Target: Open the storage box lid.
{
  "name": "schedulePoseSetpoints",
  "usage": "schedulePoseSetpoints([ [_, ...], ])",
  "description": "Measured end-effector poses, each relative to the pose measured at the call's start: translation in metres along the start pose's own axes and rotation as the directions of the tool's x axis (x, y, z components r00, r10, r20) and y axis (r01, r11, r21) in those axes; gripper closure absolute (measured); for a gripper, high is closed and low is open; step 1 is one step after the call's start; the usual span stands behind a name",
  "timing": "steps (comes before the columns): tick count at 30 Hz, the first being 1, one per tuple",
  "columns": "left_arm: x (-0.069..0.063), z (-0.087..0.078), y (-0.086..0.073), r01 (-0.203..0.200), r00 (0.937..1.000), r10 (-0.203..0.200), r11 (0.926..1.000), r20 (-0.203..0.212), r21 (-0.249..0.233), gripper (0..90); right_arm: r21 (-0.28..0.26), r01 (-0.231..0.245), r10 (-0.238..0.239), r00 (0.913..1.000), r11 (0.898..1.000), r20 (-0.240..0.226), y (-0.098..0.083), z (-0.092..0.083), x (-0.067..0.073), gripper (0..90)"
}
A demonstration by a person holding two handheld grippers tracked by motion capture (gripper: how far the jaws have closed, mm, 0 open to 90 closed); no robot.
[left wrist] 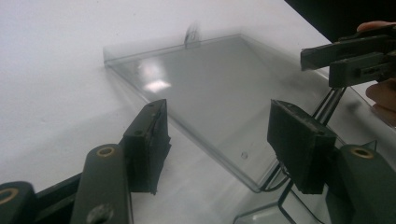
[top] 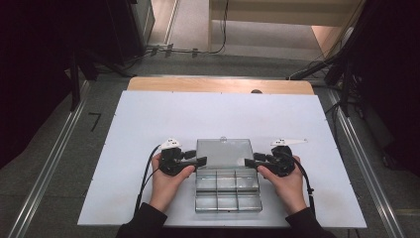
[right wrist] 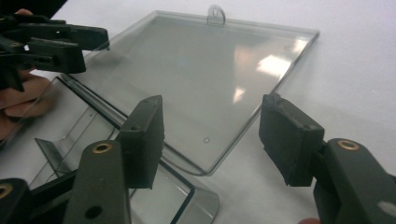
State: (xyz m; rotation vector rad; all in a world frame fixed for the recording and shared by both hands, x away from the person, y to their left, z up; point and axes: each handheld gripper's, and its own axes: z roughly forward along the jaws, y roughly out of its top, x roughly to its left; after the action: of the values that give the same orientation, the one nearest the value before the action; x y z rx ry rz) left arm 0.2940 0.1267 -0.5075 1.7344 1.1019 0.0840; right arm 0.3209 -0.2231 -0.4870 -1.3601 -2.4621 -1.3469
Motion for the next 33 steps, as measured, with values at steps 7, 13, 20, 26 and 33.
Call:
schedulePoseSetpoints([
  [7, -0.004, -0.009, 0.002, -0.034, 0.9988, 0.035, 0.9988, 0.035, -0.034, 29.7, -0.027, 0.053, -0.054, 0.9979, 0.998, -0.036, 0.001, -0.007, 0.003, 26.6],
  [13, -0.007, -0.017, 0.002, -0.065, 0.997, 0.067, 0.9965, 0.039, -0.053, 26.6, -0.038, 0.127, -0.13, 0.9885, 0.991, -0.077, 0.003, -0.013, 0.011, 15.4],
  [20, -0.011, -0.027, 0.002, -0.093, 0.9925, 0.099, 0.9923, 0.072, -0.082, 18.6, -0.048, 0.174, -0.179, 0.9747, 0.984, -0.134, 0.004, -0.02, 0.019, 13.6],
  [26, -0.013, -0.037, 0.001, -0.128, 0.9844, 0.14, 0.985, 0.106, -0.117, 11.4, -0.049, 0.218, -0.222, 0.9656, 0.975, -0.134, 0.002, -0.025, 0.023, 8.5],
  [33, -0.011, -0.046, -0.001, -0.153, 0.9777, 0.17, 0.9792, 0.124, -0.133, 7.8, -0.061, 0.283, -0.288, 0.9522, 0.957, -0.102, -0.004, -0.036, 0.027, 7.5],
])
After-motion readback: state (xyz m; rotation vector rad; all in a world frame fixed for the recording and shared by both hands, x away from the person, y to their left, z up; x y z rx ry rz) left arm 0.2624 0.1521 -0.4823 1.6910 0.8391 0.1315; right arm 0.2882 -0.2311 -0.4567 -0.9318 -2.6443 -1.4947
